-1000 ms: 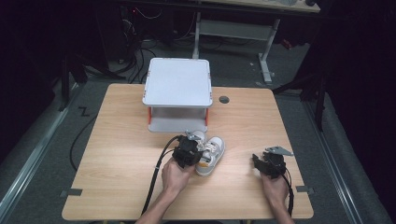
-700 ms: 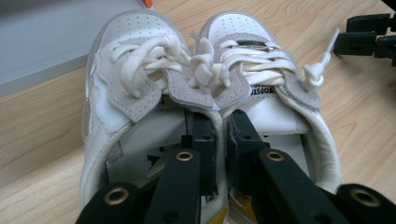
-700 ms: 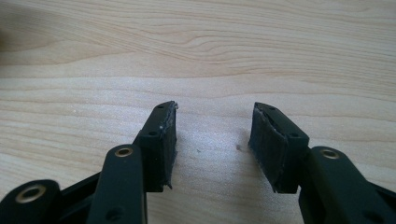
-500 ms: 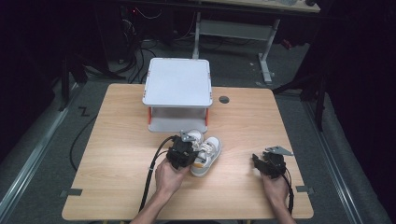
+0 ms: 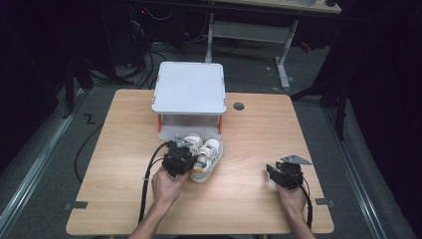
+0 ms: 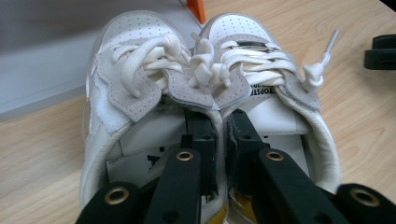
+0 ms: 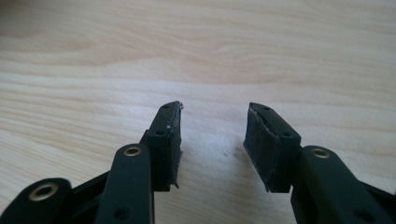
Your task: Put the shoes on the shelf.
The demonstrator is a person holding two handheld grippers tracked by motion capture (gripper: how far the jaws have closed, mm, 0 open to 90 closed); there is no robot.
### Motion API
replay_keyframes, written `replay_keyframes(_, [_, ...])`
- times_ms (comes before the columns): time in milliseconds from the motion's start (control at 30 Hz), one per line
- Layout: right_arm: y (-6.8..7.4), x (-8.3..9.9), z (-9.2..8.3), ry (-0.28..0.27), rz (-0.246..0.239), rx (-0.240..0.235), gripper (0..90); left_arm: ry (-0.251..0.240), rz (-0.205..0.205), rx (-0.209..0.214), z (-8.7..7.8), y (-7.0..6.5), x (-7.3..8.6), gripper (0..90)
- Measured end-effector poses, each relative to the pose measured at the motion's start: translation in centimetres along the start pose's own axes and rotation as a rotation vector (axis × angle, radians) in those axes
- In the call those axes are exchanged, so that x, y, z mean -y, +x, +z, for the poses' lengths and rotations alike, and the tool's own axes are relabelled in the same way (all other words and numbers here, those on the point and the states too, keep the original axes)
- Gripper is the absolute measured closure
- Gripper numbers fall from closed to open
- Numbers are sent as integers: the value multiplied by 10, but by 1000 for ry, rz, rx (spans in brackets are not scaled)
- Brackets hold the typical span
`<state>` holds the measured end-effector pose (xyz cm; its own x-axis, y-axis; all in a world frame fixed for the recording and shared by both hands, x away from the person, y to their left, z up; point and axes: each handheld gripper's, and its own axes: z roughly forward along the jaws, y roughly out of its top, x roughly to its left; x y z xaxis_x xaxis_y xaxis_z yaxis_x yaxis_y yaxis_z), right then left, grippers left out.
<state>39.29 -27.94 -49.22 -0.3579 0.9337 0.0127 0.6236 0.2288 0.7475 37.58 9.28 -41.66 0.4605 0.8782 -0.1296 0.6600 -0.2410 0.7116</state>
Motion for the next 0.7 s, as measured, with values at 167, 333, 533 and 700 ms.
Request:
replay_keyframes(167, [4, -8, -5, -18, 0, -52, 563, -3, -8, -24, 0, 7, -4, 837])
replay_keyframes(333, [9, -23, -9, -45, -3, -211, 610, -11, -28, -60, 8, 21, -9, 835])
replay_keyframes(533, [10, -39, -13, -67, 8, -252, 608, -8, -29, -102, 17, 29, -15, 835])
replay_keyframes(700, [12, -56, -17, -116, 39, -342, 592, -2, -39, -130, 29, 36, -18, 835])
